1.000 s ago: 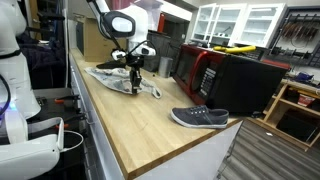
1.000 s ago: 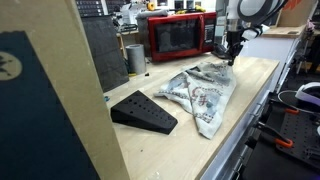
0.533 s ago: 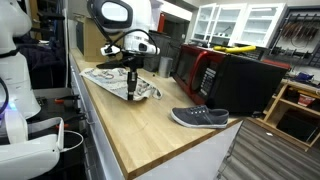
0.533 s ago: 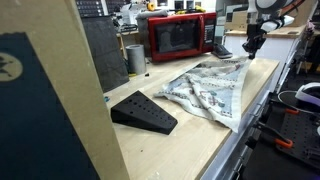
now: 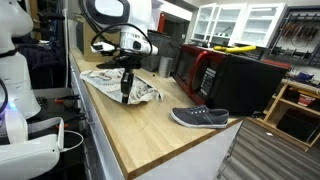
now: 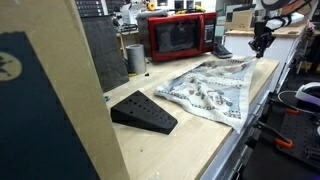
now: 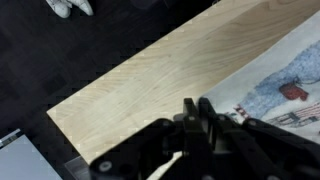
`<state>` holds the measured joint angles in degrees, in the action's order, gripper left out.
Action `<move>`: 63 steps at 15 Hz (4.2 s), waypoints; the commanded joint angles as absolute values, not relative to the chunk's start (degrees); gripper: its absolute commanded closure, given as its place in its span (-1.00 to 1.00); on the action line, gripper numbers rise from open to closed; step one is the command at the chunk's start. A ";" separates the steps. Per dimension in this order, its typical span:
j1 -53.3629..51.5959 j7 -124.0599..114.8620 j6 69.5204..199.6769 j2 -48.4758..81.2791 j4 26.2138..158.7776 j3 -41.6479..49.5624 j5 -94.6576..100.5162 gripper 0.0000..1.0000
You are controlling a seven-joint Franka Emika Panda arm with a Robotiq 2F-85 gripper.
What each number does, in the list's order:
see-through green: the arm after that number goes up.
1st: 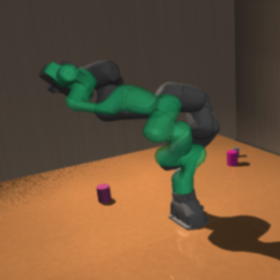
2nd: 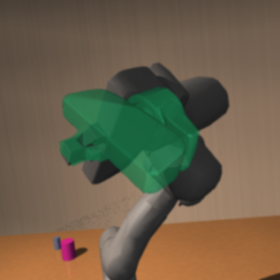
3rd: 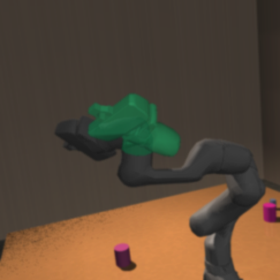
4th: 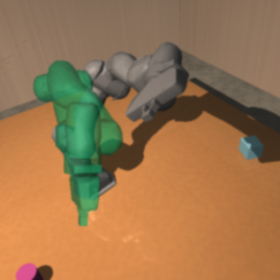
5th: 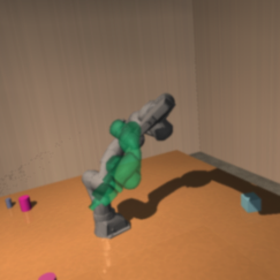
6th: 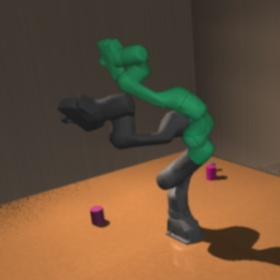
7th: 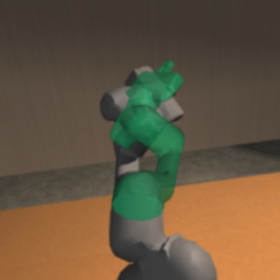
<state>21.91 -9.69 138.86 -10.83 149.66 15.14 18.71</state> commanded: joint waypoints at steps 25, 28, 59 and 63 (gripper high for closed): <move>7.20 9.43 145.52 1.69 135.31 6.14 22.22 -1.00; 6.49 9.27 145.60 5.41 131.90 6.20 25.73 -1.00; 2.57 22.58 139.61 21.26 115.96 4.90 33.95 1.00; 1.29 19.09 140.40 21.08 115.94 6.23 42.00 0.99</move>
